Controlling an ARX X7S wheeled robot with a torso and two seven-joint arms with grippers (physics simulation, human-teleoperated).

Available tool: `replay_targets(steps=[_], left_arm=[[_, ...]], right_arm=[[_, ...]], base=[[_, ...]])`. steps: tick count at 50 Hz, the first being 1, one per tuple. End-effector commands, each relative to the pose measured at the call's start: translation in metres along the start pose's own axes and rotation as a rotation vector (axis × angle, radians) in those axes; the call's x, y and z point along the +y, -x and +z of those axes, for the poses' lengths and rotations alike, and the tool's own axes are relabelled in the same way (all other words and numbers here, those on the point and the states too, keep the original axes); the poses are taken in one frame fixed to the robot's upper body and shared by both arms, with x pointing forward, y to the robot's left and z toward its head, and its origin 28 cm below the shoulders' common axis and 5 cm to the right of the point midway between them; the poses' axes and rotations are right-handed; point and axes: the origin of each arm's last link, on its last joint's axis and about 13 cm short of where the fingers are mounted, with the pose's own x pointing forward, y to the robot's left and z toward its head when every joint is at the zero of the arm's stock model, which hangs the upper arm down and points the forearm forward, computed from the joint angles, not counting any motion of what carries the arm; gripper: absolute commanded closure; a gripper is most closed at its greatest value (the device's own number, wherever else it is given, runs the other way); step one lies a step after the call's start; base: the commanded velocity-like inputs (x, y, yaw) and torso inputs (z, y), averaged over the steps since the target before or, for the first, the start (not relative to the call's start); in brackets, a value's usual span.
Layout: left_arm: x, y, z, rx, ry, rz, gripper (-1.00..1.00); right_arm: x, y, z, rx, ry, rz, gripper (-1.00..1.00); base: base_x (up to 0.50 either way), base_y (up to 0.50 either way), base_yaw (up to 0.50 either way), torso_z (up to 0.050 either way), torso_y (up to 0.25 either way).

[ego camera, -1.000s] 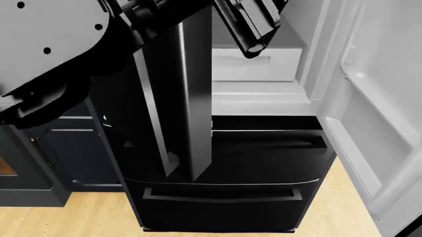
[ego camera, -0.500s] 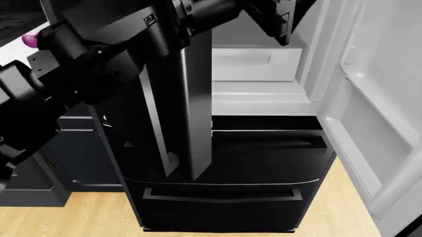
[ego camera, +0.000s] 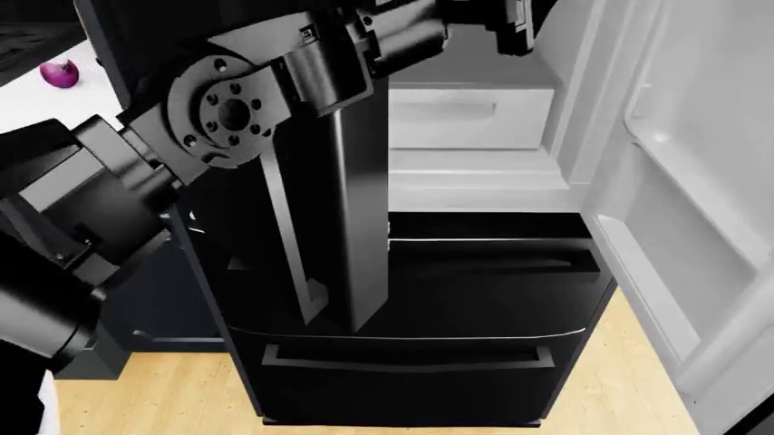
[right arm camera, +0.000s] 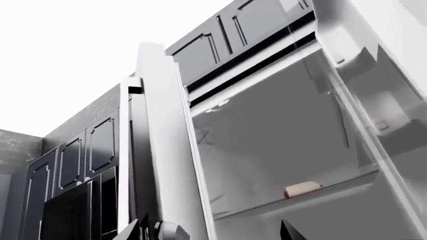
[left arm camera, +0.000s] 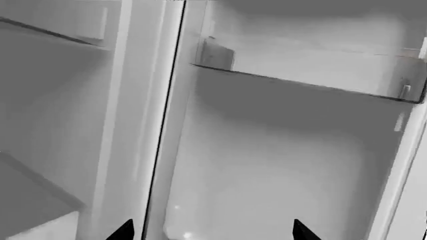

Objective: Open the fridge doors

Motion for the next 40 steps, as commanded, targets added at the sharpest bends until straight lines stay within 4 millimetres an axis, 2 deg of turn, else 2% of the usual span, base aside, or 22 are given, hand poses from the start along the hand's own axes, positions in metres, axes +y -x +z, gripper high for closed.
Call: replay_targets(steps=[1,11,27,36,40], left_arm=[[0.005,-0.003,-0.009,-0.03,0.174,0.084,-1.0],[0.016,0.004,-0.001,-0.207,0.16,0.307,-1.0],[0.021,0.015,0.001,-0.285,0.02,0.602,-1.0],[0.004,0.033,0.003,-0.331,-0.054,0.708,-1.0],[-0.012,0.041,0.006,-0.382,-0.163,0.764,-1.0]], right_arm=[[-0.002,-0.001,0.0,-0.01,-0.009,-0.023,-1.0],[-0.002,0.0,0.0,-0.004,-0.01,-0.02,-1.0],[-0.002,0.0,0.0,-0.01,-0.013,-0.015,-1.0],[-0.002,-0.001,0.0,-0.011,-0.012,-0.013,-1.0],[-0.002,-0.001,0.0,-0.01,-0.012,-0.011,-1.0]], base=[[0.0,0.0,0.0,0.0,0.0],[0.0,0.0,0.0,0.0,0.0],[0.0,0.0,0.0,0.0,0.0],[0.0,0.0,0.0,0.0,0.0],[0.0,0.0,0.0,0.0,0.0]])
